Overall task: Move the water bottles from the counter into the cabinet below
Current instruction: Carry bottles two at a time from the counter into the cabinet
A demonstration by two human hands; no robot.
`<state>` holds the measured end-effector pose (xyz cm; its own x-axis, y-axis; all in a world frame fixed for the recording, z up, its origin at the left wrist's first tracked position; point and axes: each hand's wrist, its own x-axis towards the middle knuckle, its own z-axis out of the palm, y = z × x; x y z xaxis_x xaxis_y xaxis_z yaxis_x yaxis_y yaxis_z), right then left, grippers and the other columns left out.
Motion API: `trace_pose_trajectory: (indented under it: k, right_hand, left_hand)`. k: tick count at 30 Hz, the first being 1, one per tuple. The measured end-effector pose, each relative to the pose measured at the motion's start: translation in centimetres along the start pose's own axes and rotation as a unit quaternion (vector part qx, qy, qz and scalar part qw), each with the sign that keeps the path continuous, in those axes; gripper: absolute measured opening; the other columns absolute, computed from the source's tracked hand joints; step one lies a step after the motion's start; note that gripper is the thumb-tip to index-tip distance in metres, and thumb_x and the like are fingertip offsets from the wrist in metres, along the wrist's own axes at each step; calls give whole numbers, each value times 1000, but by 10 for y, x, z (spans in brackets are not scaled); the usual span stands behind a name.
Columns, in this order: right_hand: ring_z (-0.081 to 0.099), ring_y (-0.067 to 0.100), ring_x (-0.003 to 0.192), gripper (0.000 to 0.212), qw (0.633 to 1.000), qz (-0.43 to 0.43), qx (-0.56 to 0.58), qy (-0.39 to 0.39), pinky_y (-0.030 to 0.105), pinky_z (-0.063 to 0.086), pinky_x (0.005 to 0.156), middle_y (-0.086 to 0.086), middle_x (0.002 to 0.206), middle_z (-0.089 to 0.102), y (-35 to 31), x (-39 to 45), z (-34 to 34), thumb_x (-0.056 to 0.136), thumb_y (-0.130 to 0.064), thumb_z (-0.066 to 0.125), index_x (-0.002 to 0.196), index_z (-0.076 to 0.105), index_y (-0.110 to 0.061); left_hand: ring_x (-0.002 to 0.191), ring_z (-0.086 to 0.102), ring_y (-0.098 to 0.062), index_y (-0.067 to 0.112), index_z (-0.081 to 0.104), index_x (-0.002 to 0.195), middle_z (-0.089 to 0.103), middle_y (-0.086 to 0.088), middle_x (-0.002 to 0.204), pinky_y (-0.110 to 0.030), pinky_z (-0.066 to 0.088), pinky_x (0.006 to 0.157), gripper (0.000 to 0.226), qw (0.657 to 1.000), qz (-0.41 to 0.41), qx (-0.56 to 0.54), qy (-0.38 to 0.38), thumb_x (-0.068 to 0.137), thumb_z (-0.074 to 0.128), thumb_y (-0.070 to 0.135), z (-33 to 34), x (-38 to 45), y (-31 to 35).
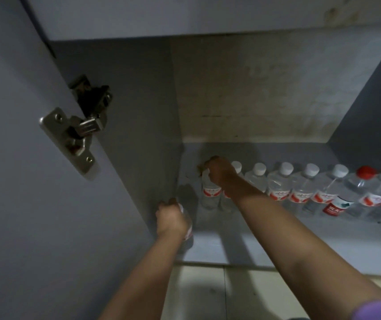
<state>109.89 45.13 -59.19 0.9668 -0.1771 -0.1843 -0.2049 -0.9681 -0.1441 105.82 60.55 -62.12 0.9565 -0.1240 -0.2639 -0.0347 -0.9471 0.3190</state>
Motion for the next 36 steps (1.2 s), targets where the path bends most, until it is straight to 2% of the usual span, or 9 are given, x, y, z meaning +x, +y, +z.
trace_pose_trajectory:
  k: [6, 11, 13, 17, 20, 23, 26, 30, 36]
  right_hand:
    - [37, 30, 137, 40, 999, -34, -8, -31, 32, 26, 114, 16, 147, 40, 9, 12, -4, 96, -8, 45, 137, 44, -5]
    - [47, 32, 128, 36, 997, -49, -27, -46, 36, 39, 109, 18, 139, 50, 12, 15, -2, 94, -6, 47, 130, 52, -5]
    - [44, 32, 131, 37, 995, -64, -52, -57, 37, 36, 112, 17, 141, 47, 14, 16, 0, 95, -9, 48, 132, 50, -6]
    - [35, 31, 137, 50, 995, -76, -50, -52, 37, 26, 117, 17, 149, 36, 20, 17, 6, 96, -12, 47, 144, 32, -8]
    - [18, 27, 146, 59, 993, -101, -39, -37, 33, 9, 120, 16, 158, 15, 24, 9, 8, 98, -5, 41, 149, 11, -5]
    - [8, 22, 148, 57, 992, -122, -12, -15, 27, 2, 119, 14, 160, 5, 28, 5, 11, 100, -3, 34, 148, 6, -3]
    - [6, 22, 148, 59, 992, -118, 20, -37, 24, 1, 118, 14, 160, 0, 28, 6, 7, 99, -2, 34, 148, 0, 0]
    - [7, 23, 148, 59, 992, -120, 30, -20, 27, 4, 120, 14, 160, 3, 26, 7, 11, 98, 1, 34, 149, 5, -3]
    - [9, 24, 148, 55, 992, -106, 63, 11, 28, 6, 121, 10, 160, 4, 24, 4, 22, 99, 1, 30, 150, 12, -9]
  left_hand:
    - [120, 52, -25, 6, 49, 121, 55, -12, 129, -25, 38, 100, 32, 1000, -2, 29, 9, 93, 49, 22, 0, 16, 0]
    - [121, 51, -26, 6, 51, 119, 54, -14, 130, -26, 40, 102, 32, 999, 3, 36, 18, 90, 54, 19, -3, 39, 17]
    - [119, 54, -26, 6, 55, 116, 59, -13, 126, -27, 41, 101, 30, 999, 14, 41, 27, 89, 55, 20, -6, 49, 24]
    - [120, 55, -30, 1, 59, 112, 62, -17, 123, -29, 40, 101, 28, 998, 46, 23, 39, 89, 53, 17, -12, 64, 41]
    - [128, 50, -27, 3, 54, 122, 56, -15, 134, -26, 36, 107, 32, 996, 66, 36, 41, 93, 50, 17, -16, 75, 58]
    - [132, 47, -28, 4, 48, 130, 51, -14, 140, -29, 34, 111, 39, 996, 78, 48, 20, 94, 50, 20, -15, 87, 71]
    - [134, 45, -26, 5, 46, 131, 49, -14, 142, -29, 33, 111, 38, 995, 79, 54, 19, 96, 48, 19, -14, 98, 75]
    - [135, 44, -25, 5, 44, 133, 46, -13, 144, -28, 32, 111, 42, 994, 99, 45, 7, 95, 52, 22, -16, 111, 71]
    - [129, 49, -24, 5, 51, 125, 53, -12, 137, -25, 35, 106, 39, 993, 103, 53, 8, 92, 56, 25, -13, 114, 62]
